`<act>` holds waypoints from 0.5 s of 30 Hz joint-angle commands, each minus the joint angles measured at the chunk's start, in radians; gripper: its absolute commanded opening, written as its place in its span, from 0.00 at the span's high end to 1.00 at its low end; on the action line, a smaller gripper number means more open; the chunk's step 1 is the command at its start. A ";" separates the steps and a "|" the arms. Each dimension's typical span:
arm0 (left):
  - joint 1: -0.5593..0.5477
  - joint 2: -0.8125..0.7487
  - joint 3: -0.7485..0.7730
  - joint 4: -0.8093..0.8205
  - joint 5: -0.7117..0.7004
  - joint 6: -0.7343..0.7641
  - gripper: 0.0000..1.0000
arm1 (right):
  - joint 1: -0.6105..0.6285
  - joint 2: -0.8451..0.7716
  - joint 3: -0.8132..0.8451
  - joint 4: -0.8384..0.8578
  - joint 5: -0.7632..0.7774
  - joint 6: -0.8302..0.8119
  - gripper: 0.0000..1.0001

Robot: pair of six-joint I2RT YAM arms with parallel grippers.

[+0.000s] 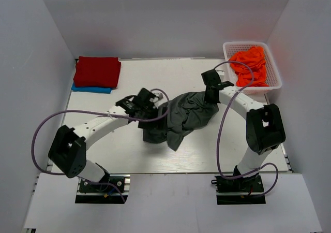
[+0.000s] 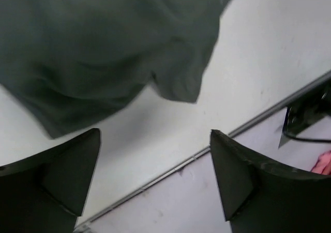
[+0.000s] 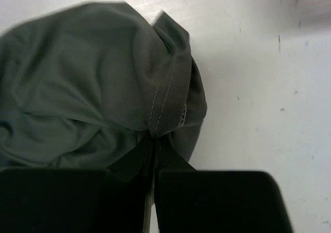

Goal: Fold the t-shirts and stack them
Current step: Flatten out the tshirt

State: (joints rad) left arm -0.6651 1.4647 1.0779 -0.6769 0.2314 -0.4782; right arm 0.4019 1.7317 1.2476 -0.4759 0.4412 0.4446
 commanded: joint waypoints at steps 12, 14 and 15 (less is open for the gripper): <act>-0.343 0.342 0.158 -0.029 -0.164 -0.085 0.14 | -0.090 -0.169 -0.194 0.031 -0.108 0.103 1.00; -0.352 0.371 0.159 -0.029 -0.217 -0.105 0.18 | -0.100 -0.185 -0.204 0.030 -0.110 0.105 1.00; -0.352 0.388 0.174 -0.042 -0.271 -0.135 0.25 | -0.104 -0.199 -0.220 0.034 -0.120 0.102 1.00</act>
State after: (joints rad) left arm -1.0088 1.8420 1.2041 -0.6922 0.0864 -0.5652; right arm 0.3119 1.5841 1.0508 -0.4629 0.3378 0.5259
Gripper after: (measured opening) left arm 0.777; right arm 0.011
